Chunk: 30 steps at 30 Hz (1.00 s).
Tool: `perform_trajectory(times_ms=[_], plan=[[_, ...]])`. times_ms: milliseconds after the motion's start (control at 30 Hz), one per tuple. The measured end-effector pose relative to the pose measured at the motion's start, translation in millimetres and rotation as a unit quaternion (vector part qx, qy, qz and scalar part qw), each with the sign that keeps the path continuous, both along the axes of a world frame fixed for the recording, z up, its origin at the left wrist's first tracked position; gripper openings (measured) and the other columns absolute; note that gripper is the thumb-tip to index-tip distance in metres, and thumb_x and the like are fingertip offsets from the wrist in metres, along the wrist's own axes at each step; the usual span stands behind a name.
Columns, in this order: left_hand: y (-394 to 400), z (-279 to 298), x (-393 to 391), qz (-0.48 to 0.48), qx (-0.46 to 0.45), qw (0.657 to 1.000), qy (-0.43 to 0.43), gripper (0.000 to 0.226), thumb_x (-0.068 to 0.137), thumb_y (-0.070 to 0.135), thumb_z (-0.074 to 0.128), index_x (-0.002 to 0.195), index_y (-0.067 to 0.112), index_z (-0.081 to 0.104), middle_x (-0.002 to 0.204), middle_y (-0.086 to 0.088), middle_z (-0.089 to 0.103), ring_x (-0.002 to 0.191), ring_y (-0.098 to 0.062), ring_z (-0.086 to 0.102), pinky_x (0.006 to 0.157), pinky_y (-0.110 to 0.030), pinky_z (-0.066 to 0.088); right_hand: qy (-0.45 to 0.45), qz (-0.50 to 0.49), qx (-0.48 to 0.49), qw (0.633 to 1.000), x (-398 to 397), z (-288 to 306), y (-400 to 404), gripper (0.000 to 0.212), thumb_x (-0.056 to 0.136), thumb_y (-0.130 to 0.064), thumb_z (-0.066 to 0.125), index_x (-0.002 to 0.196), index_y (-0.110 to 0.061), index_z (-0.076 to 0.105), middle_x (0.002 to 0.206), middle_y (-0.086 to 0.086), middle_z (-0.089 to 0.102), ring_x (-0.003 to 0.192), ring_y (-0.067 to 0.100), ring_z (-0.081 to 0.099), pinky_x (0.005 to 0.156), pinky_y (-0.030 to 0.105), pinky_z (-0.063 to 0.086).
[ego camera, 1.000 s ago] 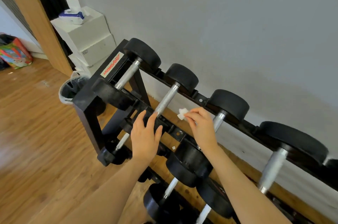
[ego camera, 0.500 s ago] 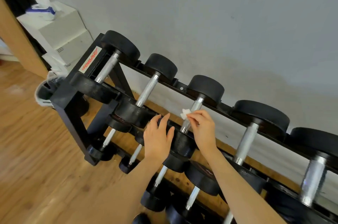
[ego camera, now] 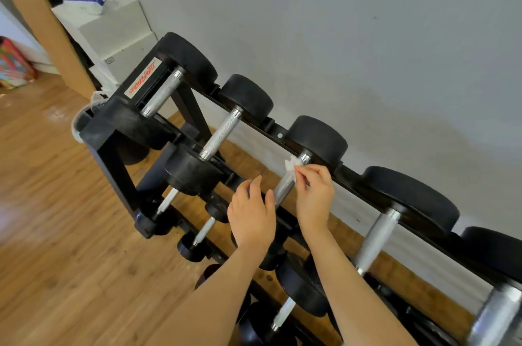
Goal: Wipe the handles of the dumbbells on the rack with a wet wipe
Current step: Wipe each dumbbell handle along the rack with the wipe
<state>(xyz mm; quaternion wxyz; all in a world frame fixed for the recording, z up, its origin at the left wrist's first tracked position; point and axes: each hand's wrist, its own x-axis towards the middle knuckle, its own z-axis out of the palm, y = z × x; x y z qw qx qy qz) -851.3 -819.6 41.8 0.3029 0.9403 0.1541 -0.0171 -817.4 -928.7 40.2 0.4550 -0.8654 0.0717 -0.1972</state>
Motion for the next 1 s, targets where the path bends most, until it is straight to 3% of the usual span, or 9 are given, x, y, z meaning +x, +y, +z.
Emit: perform_trajectory(times_ms=[133,367,533,667,867,1000], plan=[[-1.3,-6.5,-2.6,0.009,0.015,1.000,-0.021,0.045,0.099,0.040,0.041,0.140,0.022,0.050,0.140,0.001,0.050,0.126,-0.020,0.049,0.105,-0.043,0.042,-0.006,-0.047,0.041,0.998,0.7,-7.4,-6.1,0.018,0.090,-0.009,0.065,0.107,-0.007,0.071,0.099,-0.011,0.052,0.088,0.008,0.059,0.077,0.016,0.051],[-0.9,-11.6,-3.7,0.021,0.009,0.999,-0.040,0.041,0.099,0.036,0.042,0.136,0.022,0.054,0.138,0.001,0.051,0.124,-0.019,0.052,0.103,-0.046,0.043,0.033,-0.062,0.052,0.996,5.5,-21.0,-0.8,0.018,0.090,-0.010,0.065,0.106,-0.010,0.073,0.100,-0.007,0.057,0.083,0.008,0.060,0.073,0.016,0.053],[-1.9,-12.6,-4.1,0.025,0.013,0.999,-0.043,0.039,0.100,0.034,0.045,0.136,0.021,0.055,0.137,0.000,0.052,0.124,-0.019,0.051,0.103,-0.045,0.044,0.031,-0.079,0.076,0.993,13.5,-16.7,-7.4,0.017,0.090,-0.010,0.065,0.105,-0.010,0.073,0.100,-0.002,0.062,0.078,0.003,0.059,0.069,0.009,0.047],[-2.0,-14.4,-3.9,0.025,0.017,0.998,-0.047,0.039,0.100,0.034,0.044,0.134,0.020,0.057,0.137,0.000,0.053,0.124,-0.018,0.051,0.102,-0.046,0.045,0.015,-0.084,0.097,0.992,17.2,-20.7,-7.5,0.017,0.089,-0.009,0.065,0.105,-0.008,0.073,0.102,0.003,0.068,0.085,0.005,0.063,0.071,0.007,0.048],[-4.3,-14.8,-4.7,0.036,0.017,0.997,-0.071,0.043,0.096,0.038,0.041,0.129,0.019,0.060,0.130,0.001,0.057,0.117,-0.017,0.055,0.097,-0.046,0.048,-0.002,-0.068,0.091,0.994,13.0,-27.6,-0.2,0.021,0.090,-0.008,0.064,0.109,-0.009,0.072,0.103,-0.003,0.060,0.087,0.006,0.060,0.072,0.005,0.047],[-5.2,-13.7,-5.1,0.041,0.018,0.996,-0.071,0.041,0.096,0.038,0.042,0.129,0.020,0.059,0.130,0.001,0.058,0.117,-0.017,0.055,0.097,-0.046,0.048,-0.015,-0.067,0.083,0.994,12.5,-28.6,0.9,0.020,0.090,-0.008,0.064,0.109,-0.008,0.072,0.104,0.004,0.061,0.089,0.009,0.060,0.074,0.010,0.049]])
